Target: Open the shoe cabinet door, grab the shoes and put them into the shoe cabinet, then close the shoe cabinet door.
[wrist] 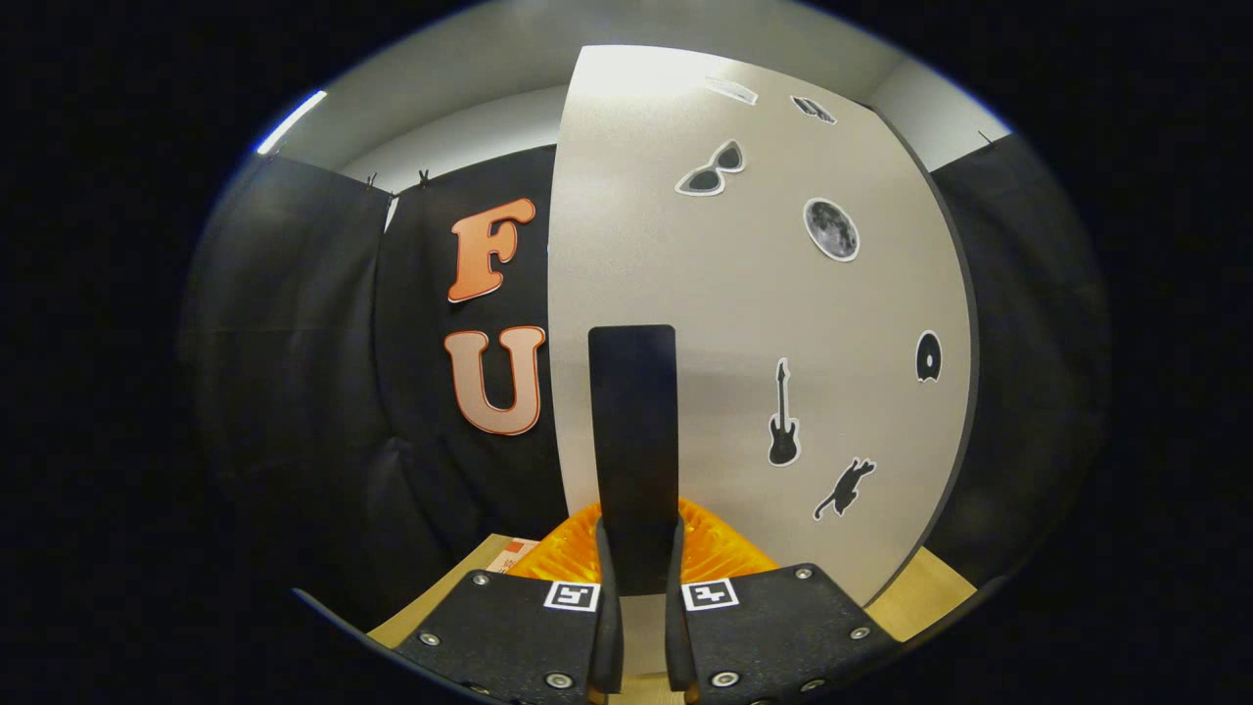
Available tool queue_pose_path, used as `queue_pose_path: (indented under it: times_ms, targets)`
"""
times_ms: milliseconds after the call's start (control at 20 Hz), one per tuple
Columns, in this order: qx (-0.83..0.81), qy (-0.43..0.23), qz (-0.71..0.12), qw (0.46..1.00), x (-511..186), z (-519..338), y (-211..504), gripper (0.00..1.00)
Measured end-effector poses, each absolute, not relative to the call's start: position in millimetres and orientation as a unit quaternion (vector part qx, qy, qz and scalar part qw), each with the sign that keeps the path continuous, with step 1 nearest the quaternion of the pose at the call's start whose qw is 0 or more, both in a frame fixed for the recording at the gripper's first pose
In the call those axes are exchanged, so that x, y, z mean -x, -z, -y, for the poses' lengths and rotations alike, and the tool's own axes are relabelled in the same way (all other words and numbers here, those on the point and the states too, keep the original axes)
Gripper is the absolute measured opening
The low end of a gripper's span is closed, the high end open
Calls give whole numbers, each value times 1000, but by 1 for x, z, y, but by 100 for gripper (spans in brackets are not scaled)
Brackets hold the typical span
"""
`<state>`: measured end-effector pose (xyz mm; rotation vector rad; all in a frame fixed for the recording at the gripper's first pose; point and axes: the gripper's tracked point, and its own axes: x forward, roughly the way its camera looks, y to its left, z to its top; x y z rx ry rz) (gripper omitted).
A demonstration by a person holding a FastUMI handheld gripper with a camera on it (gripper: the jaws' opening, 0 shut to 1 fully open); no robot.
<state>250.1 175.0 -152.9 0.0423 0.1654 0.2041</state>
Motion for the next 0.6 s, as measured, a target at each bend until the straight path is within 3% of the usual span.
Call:
queue_pose_path:
  times_ms: [600]
  targets:
    - [-24, -147, -80, 986, -189, -128, 145, 16]
